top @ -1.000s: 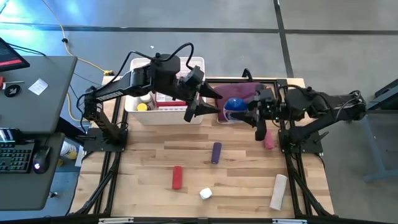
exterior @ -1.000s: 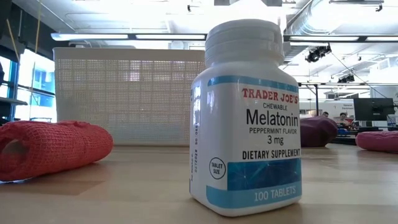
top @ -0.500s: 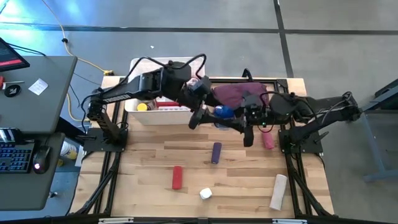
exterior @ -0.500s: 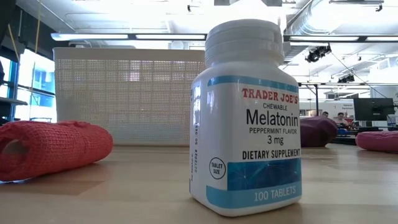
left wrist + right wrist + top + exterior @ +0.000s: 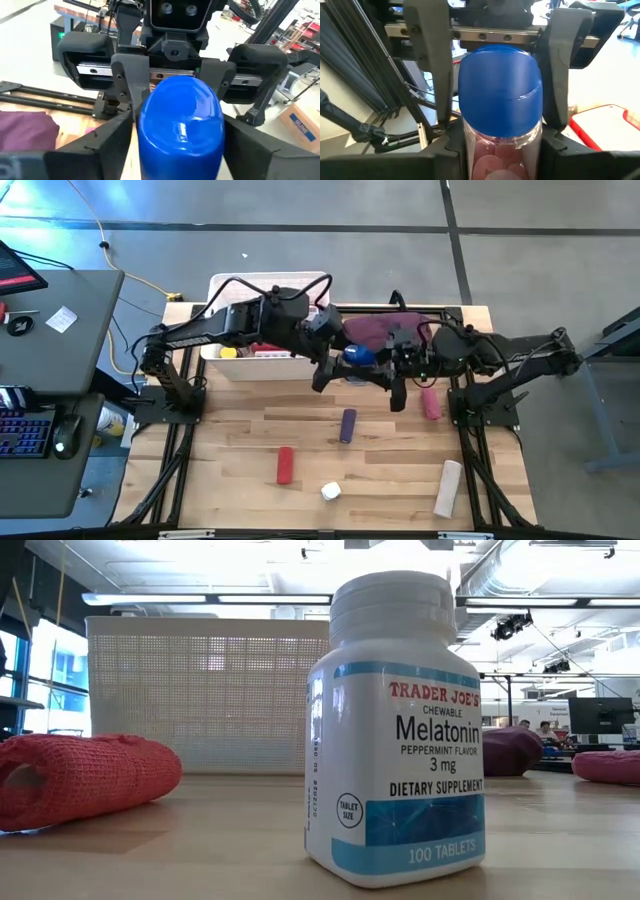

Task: Pick & place medical supplies in basket/bin
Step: Put the blue pill bottle into the white bin

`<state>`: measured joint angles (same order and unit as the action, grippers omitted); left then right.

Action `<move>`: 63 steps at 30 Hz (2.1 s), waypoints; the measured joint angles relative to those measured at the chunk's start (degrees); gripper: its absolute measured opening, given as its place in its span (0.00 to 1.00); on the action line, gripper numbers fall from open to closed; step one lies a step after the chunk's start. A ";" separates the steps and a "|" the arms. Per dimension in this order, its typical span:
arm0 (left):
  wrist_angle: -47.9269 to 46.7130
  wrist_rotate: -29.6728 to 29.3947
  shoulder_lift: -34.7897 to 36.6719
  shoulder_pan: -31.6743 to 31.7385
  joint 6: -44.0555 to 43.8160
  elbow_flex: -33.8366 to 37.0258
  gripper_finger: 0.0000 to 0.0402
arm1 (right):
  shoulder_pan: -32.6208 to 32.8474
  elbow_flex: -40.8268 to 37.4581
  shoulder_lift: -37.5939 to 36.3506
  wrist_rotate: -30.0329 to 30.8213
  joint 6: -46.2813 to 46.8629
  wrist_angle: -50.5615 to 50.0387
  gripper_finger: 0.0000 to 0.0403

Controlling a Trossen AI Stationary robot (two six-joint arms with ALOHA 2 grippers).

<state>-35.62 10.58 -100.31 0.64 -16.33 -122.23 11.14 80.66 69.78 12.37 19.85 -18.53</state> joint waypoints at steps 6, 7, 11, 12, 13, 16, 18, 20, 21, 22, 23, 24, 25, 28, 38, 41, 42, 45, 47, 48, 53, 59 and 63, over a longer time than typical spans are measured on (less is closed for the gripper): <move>0.32 -1.29 0.02 0.05 -1.78 0.00 0.54 | 0.00 0.00 -0.01 -0.41 1.65 -0.53 0.31; 0.56 -1.29 0.04 0.09 -1.70 0.00 0.52 | 0.00 0.01 -0.03 -0.53 1.79 -0.44 0.31; 0.67 -1.09 0.04 0.07 -1.63 0.00 0.52 | 0.00 0.02 -0.04 -0.43 1.74 -0.42 0.31; 0.75 -1.11 0.04 0.05 -1.69 0.00 0.52 | 0.01 0.02 -0.04 -0.40 1.75 -0.42 0.31; 0.81 -1.11 0.04 0.05 -1.71 0.00 0.52 | 0.00 0.02 -0.04 -0.36 1.76 -0.45 0.31; 1.02 -1.11 0.04 0.07 -1.75 0.00 0.52 | 0.00 0.04 -0.04 -0.45 1.57 -0.45 0.32; 1.06 -1.67 0.07 0.09 -1.73 0.00 0.52 | 0.00 0.04 -0.07 -0.38 1.32 -0.70 0.35; 0.93 -2.67 0.43 0.36 -1.77 0.05 0.52 | 0.01 0.07 -0.07 -0.20 1.03 -1.07 0.40; 0.92 -2.75 0.51 0.75 -1.74 0.09 0.52 | 0.02 0.13 -0.07 0.23 0.86 -1.34 0.43; 1.00 -2.84 0.56 0.92 -1.66 0.11 0.52 | 0.02 0.16 -0.07 0.64 0.65 -2.47 0.47; 0.87 -3.04 0.65 1.04 -1.32 -0.01 0.52 | 0.02 0.03 -0.07 1.21 0.52 -3.75 0.51; -0.26 -3.08 0.99 1.36 -1.18 -0.41 0.52 | 0.00 0.01 -0.01 1.67 0.46 -3.80 0.55; -2.09 -3.21 1.41 2.10 -1.01 -1.00 0.52 | 0.00 0.02 0.05 2.05 0.44 -3.88 0.58; -4.11 -3.46 2.37 3.01 0.10 -2.27 0.52 | 0.04 0.02 0.03 4.38 0.72 -5.86 0.67; -26.82 -15.36 8.80 11.57 12.55 -2.72 0.52 | 0.04 0.02 -0.02 6.72 2.27 -9.42 0.71; -35.08 -21.43 9.64 15.31 17.58 -2.75 0.52 | 0.04 0.02 -0.02 6.80 2.38 -9.99 0.71; -37.83 -22.82 9.64 16.84 19.20 -2.73 0.52 | 0.04 0.02 -0.02 7.04 2.40 -9.98 0.71; -43.76 -22.16 9.59 22.24 23.87 -1.54 0.52 | 0.04 0.02 -0.02 8.95 2.44 -9.96 0.71; -43.18 -18.33 9.70 26.05 26.71 1.35 0.52 | 0.02 0.02 -0.02 9.85 2.44 -9.96 0.71; -42.82 -16.46 9.80 27.79 27.83 2.96 0.52 | 0.02 0.02 -0.02 9.91 2.42 -9.96 0.71; -35.51 -9.08 12.58 36.93 32.52 14.02 0.52 | 0.02 0.02 -0.02 10.02 4.22 -9.96 0.71; -18.44 -1.02 19.81 47.38 34.17 33.79 0.52 | 0.03 0.02 -0.02 10.03 6.97 -9.96 0.71; -9.81 3.89 23.44 52.79 35.56 44.81 0.52 | 0.03 0.02 -0.02 10.05 7.38 -9.98 0.71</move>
<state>-45.42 14.48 -76.87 53.43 19.23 -77.43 11.17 80.68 69.76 22.42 27.22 -28.51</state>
